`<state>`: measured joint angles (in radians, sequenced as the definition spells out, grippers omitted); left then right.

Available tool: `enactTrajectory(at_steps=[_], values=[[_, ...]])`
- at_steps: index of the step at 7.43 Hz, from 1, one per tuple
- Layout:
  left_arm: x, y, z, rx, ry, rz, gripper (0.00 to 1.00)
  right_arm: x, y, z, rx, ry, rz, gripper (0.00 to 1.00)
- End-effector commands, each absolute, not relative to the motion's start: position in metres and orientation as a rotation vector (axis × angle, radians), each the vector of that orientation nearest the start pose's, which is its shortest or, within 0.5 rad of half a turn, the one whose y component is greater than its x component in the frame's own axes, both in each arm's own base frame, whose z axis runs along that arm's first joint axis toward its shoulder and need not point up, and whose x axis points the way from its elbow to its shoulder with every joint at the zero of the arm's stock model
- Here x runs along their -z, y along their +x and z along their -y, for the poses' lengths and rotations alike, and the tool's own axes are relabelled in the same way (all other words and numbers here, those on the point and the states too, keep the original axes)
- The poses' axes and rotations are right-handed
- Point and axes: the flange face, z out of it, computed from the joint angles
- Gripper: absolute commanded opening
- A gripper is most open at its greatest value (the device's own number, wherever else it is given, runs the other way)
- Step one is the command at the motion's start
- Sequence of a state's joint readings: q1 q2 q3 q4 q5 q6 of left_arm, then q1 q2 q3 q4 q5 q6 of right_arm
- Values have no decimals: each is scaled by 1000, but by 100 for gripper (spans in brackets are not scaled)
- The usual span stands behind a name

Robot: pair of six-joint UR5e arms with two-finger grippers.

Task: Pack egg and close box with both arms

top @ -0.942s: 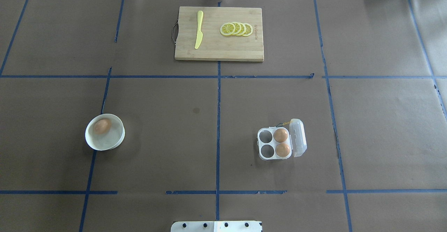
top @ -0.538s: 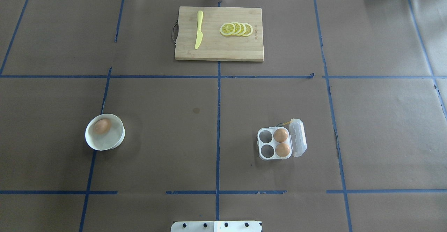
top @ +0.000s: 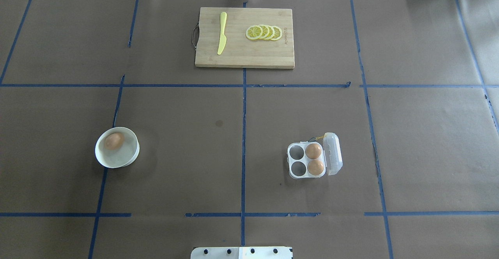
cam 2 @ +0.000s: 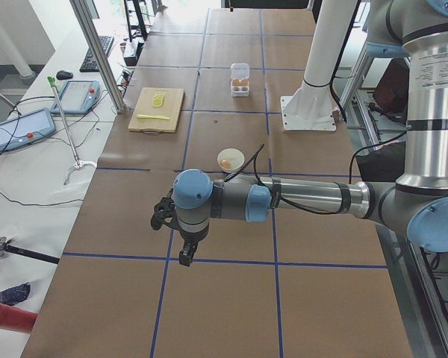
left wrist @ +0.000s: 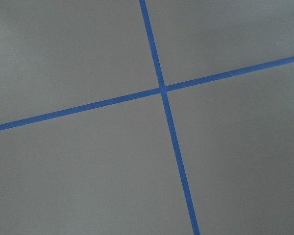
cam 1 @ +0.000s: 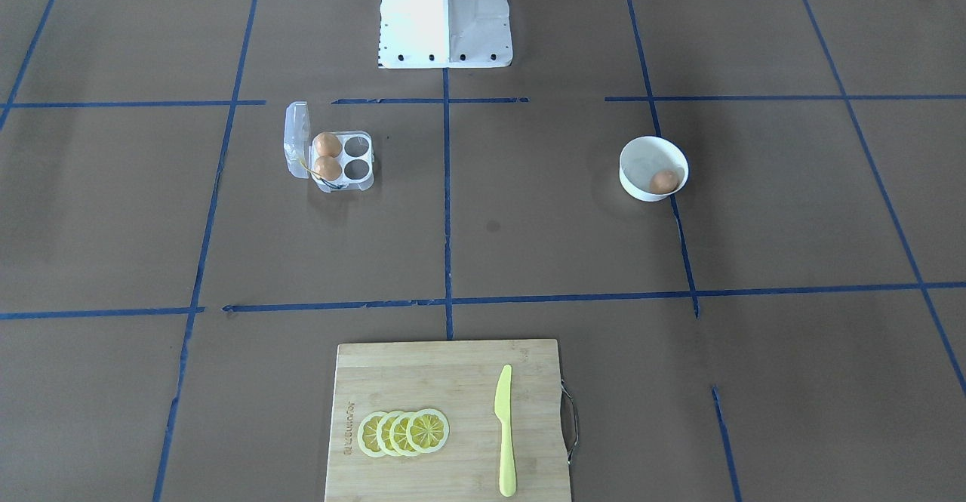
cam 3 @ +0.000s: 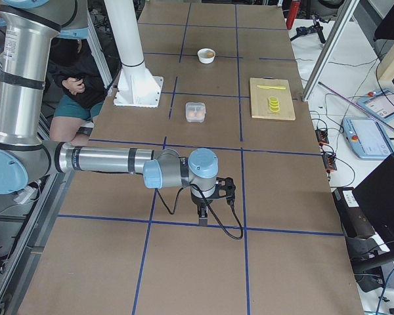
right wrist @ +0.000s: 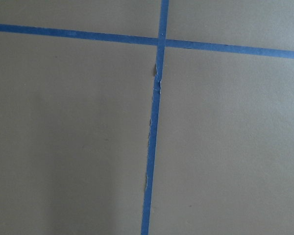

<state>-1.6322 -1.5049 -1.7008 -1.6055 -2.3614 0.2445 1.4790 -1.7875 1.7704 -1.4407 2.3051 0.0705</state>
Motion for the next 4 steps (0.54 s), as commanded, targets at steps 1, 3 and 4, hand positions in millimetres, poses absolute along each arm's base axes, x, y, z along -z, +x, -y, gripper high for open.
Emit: enactTrajectory(at_steps=[1, 3, 4], values=[[-616, -91, 469, -241, 286, -755, 100, -621, 26, 442, 81, 106, 740, 100], [-603, -92, 483, -312, 470, -722, 100, -595, 22, 474, 104, 160, 742, 100], [-586, -93, 485, -368, 608, -691, 100, -589, 21, 479, 110, 172, 745, 100]])
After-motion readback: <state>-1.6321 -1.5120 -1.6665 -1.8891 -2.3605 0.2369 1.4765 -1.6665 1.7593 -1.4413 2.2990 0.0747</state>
